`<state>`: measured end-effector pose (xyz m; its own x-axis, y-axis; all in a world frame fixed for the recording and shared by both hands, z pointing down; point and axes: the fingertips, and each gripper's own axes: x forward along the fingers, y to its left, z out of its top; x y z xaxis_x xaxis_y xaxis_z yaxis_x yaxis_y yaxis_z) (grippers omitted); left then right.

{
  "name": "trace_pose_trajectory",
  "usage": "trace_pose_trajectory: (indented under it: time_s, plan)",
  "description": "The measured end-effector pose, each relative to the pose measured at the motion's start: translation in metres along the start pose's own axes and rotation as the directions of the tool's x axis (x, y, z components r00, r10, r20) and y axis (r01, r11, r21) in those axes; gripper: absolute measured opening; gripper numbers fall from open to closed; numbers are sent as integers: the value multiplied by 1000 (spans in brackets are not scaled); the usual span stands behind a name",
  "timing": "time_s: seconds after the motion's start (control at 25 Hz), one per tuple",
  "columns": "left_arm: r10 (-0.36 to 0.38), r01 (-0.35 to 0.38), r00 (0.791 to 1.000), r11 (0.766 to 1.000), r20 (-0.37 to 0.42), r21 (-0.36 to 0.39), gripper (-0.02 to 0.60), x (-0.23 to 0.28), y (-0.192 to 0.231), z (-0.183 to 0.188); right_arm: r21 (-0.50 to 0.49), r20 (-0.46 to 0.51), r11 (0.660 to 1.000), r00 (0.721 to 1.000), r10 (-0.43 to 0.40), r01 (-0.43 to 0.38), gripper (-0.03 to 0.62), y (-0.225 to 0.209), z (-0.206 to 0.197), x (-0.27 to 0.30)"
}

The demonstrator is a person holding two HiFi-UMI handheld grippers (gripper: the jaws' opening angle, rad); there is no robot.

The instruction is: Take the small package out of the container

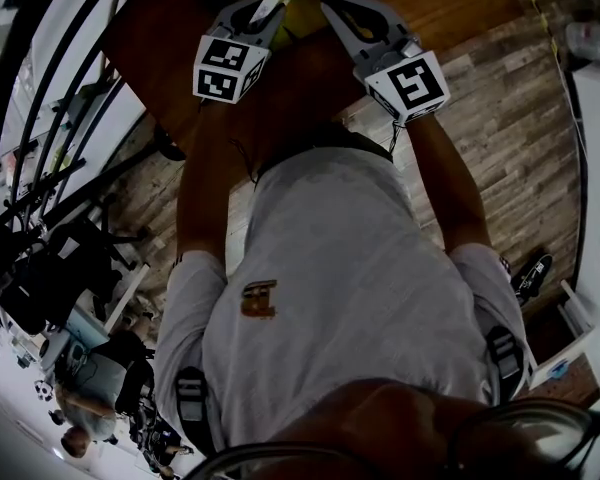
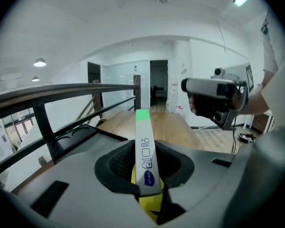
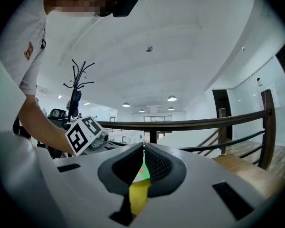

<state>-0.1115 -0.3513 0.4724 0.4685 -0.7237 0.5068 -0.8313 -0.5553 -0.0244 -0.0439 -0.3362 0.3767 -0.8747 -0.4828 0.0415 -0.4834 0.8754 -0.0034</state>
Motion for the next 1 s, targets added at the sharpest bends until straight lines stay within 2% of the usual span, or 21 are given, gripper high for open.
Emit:
trace_pose_trajectory:
  time_s: [0.16, 0.32, 0.52, 0.8, 0.88, 1.0]
  plan:
    - [32, -28, 988, 999, 153, -28, 105, -27, 1, 30, 9, 13, 1000, 1000, 11, -11, 34, 10, 9, 0]
    - [60, -51, 956, 998, 286, -38, 104, -55, 1, 59, 7, 48, 1000, 999, 24, -25, 34, 20, 26, 0]
    - [86, -74, 895, 996, 438, -44, 104, -87, -10, 93, 24, 98, 999, 995, 36, -38, 34, 25, 48, -10]
    - [109, -90, 801, 994, 589, -62, 104, -133, -24, 119, 61, 150, 997, 988, 45, -55, 34, 37, 64, -22]
    - [110, -91, 780, 994, 616, -63, 104, -142, -27, 122, 63, 155, 996, 987, 47, -57, 34, 40, 65, -24]
    - [112, -95, 761, 994, 639, -61, 105, -150, -32, 126, 61, 160, 996, 986, 52, -63, 33, 44, 65, -27]
